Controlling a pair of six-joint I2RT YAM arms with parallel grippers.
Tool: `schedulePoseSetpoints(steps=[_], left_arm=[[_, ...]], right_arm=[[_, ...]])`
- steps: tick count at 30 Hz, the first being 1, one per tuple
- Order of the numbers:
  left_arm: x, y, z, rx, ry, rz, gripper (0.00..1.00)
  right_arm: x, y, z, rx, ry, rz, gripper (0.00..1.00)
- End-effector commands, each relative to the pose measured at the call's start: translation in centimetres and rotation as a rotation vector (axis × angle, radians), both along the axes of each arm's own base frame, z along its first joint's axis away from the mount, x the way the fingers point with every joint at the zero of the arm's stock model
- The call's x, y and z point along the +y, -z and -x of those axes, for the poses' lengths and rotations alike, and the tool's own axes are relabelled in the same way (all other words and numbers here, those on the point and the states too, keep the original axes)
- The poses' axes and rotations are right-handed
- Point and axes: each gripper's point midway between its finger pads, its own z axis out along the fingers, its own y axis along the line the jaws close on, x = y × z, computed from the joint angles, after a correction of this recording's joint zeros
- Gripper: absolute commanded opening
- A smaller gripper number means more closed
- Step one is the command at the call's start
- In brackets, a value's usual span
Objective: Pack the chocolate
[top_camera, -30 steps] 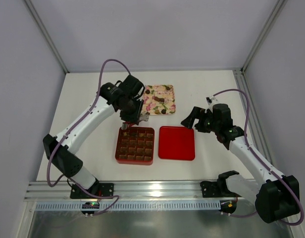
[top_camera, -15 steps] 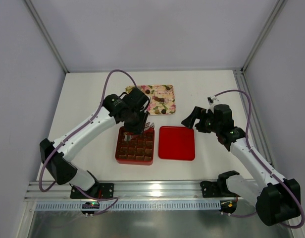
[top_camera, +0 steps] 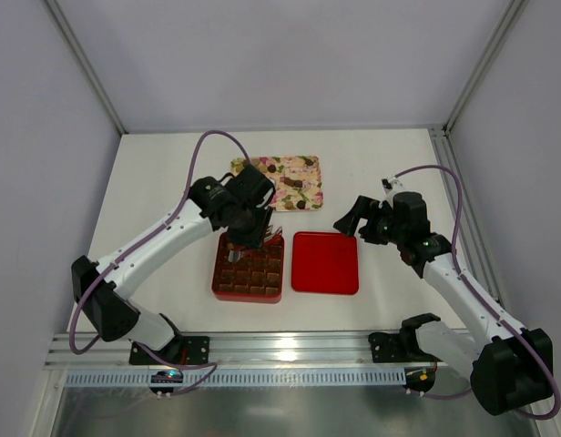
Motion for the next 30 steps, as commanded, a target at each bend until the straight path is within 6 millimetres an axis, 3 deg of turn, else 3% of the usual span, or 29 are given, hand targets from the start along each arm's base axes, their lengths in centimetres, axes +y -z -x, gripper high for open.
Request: schedulePoseSetpoints(steps=[1, 14, 17, 22, 24, 30], left_arm=[[-0.4, -1.0, -0.6, -0.049, -0.013, 0.04, 0.37], [-0.2, -0.9, -0.5, -0.053, -0.015, 0.03, 0.41], [-0.2, -1.7, -0.7, -0.074, -0.022, 0.039, 0.4], [0.0, -4.2, -2.4, -0.158, -0.037, 0.037, 0.42], [0.2, -4.4, -3.3, -0.168, -0.046, 0.021, 0.43], [-0.9, -6.2, -7.1, -0.222, -0.062, 0.045, 0.44]], right_arm=[[0.1, -1.0, -0.2, -0.041, 0.003, -0.01, 0.93], [0.2, -1.0, -0.2, -0.043, 0.002, -0.015, 0.93], [0.2, -1.1, -0.2, -0.043, 0.001, -0.016, 0.93], [0.2, -1.2, -0.2, -0.044, -0.003, -0.016, 0.93], [0.2, -1.2, -0.1, -0.044, -0.007, -0.012, 0.93], [0.3, -1.6, -0.1, -0.046, -0.022, -0.006, 0.93]])
